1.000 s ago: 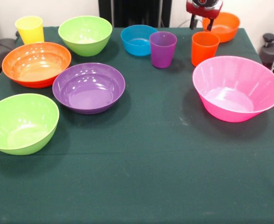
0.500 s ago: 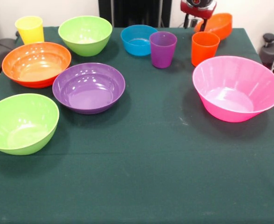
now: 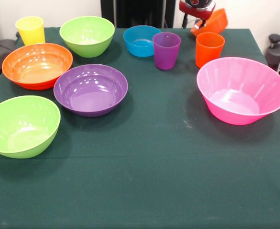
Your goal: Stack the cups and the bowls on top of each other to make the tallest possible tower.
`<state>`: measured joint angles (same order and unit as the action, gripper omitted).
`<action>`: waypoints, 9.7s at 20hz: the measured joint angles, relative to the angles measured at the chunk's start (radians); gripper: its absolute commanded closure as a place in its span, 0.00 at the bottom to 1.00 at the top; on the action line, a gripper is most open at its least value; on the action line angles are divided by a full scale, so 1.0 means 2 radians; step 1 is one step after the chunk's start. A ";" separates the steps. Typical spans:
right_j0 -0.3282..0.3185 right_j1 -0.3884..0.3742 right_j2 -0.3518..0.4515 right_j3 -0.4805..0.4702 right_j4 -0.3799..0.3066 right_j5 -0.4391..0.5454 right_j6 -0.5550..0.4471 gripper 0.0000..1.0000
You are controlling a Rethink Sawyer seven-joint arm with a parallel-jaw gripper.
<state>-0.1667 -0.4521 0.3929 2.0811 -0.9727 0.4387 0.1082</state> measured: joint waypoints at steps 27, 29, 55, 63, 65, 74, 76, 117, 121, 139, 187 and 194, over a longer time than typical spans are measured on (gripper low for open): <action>-0.008 -0.004 -0.011 0.003 0.001 0.000 0.000 1.00; -0.008 -0.004 -0.010 0.004 0.000 0.000 0.000 1.00; 0.003 -0.016 -0.020 0.005 0.000 -0.005 0.000 1.00; 0.003 -0.017 -0.028 0.007 0.001 -0.022 0.000 1.00; 0.003 -0.017 -0.030 0.007 0.000 -0.026 0.000 1.00; 0.003 -0.017 -0.033 0.008 0.001 -0.030 0.000 1.00; 0.003 -0.017 -0.033 0.008 0.001 -0.030 0.000 1.00; -0.034 -0.112 -0.013 0.057 0.035 -0.030 0.000 1.00; -0.059 -0.143 -0.005 0.071 0.046 -0.030 0.000 1.00; -0.048 -0.158 -0.005 0.074 0.046 -0.030 0.000 1.00; -0.174 -0.168 0.114 -0.008 0.096 0.114 0.000 1.00; -0.174 -0.130 0.128 -0.067 0.096 0.151 0.000 1.00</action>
<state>-0.5154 -0.7116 0.6489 1.9475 -0.7810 0.7402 0.1086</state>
